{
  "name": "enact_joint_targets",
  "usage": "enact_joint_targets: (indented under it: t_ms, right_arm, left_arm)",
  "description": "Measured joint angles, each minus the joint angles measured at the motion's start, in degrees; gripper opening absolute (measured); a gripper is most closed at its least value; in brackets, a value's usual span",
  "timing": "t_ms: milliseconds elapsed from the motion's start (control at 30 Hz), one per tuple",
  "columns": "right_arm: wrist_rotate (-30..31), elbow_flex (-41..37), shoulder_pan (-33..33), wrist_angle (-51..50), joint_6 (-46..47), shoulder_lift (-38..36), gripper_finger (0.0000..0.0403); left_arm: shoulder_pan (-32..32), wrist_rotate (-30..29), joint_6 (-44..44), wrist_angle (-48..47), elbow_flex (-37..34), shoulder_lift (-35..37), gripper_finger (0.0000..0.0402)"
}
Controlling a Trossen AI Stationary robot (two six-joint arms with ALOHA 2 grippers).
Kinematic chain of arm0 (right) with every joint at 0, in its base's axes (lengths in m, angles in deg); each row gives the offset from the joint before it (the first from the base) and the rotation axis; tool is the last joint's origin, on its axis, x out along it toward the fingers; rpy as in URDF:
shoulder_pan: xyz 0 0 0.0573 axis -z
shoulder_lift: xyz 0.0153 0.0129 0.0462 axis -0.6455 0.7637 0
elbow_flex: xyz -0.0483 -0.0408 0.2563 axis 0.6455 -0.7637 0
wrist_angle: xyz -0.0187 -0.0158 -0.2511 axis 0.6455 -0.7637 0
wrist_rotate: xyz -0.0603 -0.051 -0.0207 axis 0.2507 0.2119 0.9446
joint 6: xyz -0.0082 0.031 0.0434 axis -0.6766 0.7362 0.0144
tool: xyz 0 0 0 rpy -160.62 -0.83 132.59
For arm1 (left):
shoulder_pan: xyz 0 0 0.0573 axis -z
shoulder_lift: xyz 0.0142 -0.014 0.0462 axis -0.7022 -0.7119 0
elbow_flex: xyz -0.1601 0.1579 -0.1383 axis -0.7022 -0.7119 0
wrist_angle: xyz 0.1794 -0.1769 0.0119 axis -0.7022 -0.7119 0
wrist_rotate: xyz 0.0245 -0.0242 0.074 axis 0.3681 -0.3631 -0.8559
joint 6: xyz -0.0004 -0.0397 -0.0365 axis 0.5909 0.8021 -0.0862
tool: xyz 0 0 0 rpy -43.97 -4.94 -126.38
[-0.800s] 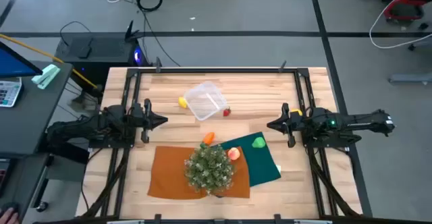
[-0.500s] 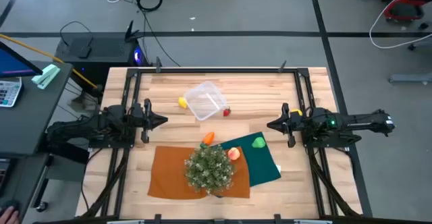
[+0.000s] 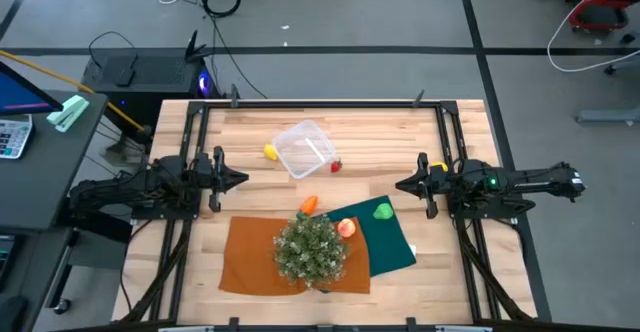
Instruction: Pick and placing Produce into tupperware
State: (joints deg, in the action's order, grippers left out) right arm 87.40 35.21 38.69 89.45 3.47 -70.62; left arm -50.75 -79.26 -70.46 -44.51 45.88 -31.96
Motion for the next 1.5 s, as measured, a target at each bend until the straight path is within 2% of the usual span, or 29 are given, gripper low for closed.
enact_joint_targets:
  t_ms: [333,667,1033,1500]
  right_arm:
    - [-0.01,0.0,0.0,0.01,0.0,-0.02,0.0]
    - [0.0,0.01,0.0,-0.01,0.0,0.01,0.0]
    - [-0.01,0.0,0.0,0.01,0.0,-0.01,0.0]
    - [0.01,0.0,0.0,-0.01,0.0,0.0,0.0]
  left_arm:
    - [-0.01,-0.02,0.0,0.0,-0.01,0.0,0.004]
    - [-0.01,0.0,0.0,-0.02,-0.01,0.0,0.0028]
    - [-0.01,0.0,0.0,-0.01,-0.01,0.0,0.004]
    - [0.0,-0.02,0.0,-0.01,0.0,0.0,0.003]
